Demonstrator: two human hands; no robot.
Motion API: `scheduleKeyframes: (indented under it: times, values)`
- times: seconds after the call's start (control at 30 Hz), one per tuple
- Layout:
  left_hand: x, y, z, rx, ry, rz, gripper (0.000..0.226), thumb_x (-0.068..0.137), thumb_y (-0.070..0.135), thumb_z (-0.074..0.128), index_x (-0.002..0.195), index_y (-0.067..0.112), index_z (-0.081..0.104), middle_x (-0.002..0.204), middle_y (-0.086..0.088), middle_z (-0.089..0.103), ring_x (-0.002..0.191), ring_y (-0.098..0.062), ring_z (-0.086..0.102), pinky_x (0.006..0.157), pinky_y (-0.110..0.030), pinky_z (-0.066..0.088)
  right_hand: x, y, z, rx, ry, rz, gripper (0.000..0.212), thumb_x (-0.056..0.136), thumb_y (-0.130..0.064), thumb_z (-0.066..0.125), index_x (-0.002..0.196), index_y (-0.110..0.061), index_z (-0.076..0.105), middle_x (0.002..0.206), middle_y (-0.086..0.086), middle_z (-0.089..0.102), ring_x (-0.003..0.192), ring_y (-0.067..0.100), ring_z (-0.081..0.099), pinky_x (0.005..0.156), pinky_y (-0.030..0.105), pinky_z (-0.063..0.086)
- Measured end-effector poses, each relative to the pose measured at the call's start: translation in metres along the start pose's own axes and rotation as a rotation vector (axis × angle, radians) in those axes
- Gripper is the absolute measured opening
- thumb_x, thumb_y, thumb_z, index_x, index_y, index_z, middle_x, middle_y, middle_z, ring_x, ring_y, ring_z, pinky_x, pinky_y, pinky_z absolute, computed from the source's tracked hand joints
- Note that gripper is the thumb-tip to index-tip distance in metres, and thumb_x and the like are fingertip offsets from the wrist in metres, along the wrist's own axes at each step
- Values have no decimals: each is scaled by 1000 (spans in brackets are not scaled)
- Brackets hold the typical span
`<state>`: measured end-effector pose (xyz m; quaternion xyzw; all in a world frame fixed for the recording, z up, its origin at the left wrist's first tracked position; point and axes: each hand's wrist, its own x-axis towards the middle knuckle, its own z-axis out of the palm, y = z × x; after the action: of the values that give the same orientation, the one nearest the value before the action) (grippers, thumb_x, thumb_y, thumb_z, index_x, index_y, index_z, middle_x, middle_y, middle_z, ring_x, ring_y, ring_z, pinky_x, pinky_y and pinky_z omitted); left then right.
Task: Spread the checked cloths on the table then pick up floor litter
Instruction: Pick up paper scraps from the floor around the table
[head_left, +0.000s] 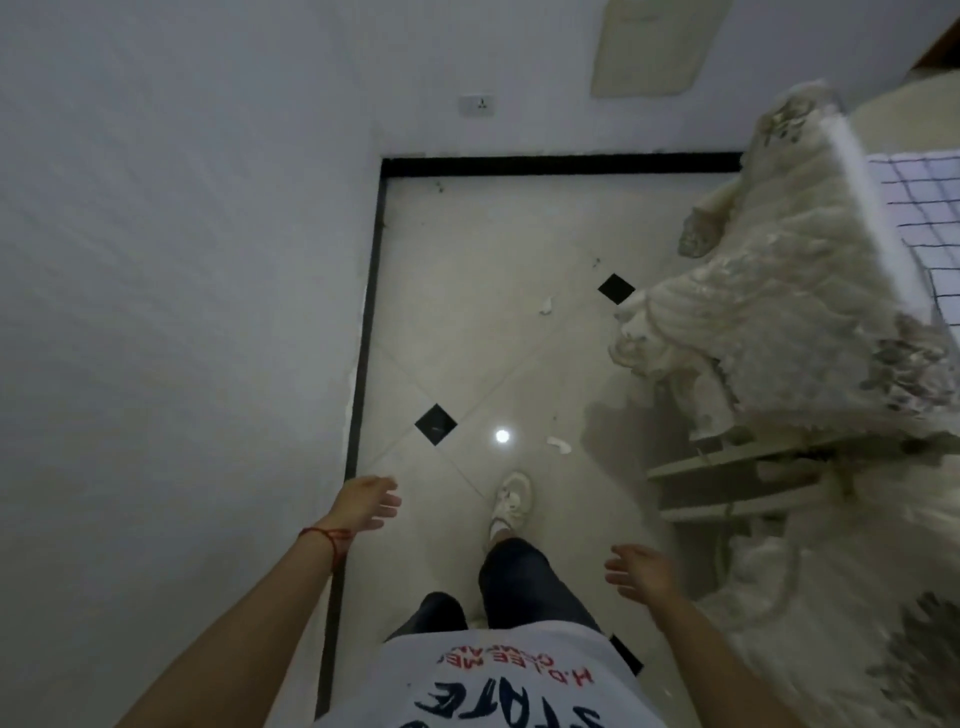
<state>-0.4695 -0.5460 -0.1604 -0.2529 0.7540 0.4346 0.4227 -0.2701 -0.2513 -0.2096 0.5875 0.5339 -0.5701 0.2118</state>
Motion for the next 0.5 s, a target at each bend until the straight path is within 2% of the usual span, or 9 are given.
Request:
scheduleKeyframes:
  times: [0.1, 0.27, 0.4, 0.5]
  values:
    - [29, 22, 2, 37, 7, -59, 12, 92, 16, 51, 90, 7, 58, 79, -10, 61, 70, -21, 56, 66, -26, 42, 29, -52, 7, 17, -17, 14, 32, 94, -12, 48, 118, 7, 53, 98, 17, 59, 82, 29, 56, 59, 26, 42]
    - [79, 57, 0, 136, -5, -119, 15, 94, 16, 49, 95, 4, 58, 79, -10, 60, 70, -21, 55, 64, -27, 43, 88, -129, 25, 17, 15, 0, 28, 93, -13, 48, 113, 5, 57, 75, 5, 58, 65, 17, 55, 58, 24, 41]
    - [132, 88, 9, 228, -28, -157, 16, 95, 16, 47, 85, 9, 57, 82, -11, 60, 70, -19, 54, 64, -26, 41, 138, -161, 53, 20, 32, -15, 25, 93, -13, 50, 107, 4, 61, 73, 3, 59, 62, 15, 55, 57, 21, 40]
    - [192, 101, 28, 334, -74, -174, 17, 95, 18, 47, 94, 5, 58, 84, -11, 60, 70, -18, 54, 64, -25, 41, 190, -160, 74, -24, 40, -16, 24, 92, -13, 51, 105, 3, 63, 79, 9, 62, 66, 18, 57, 58, 21, 44]
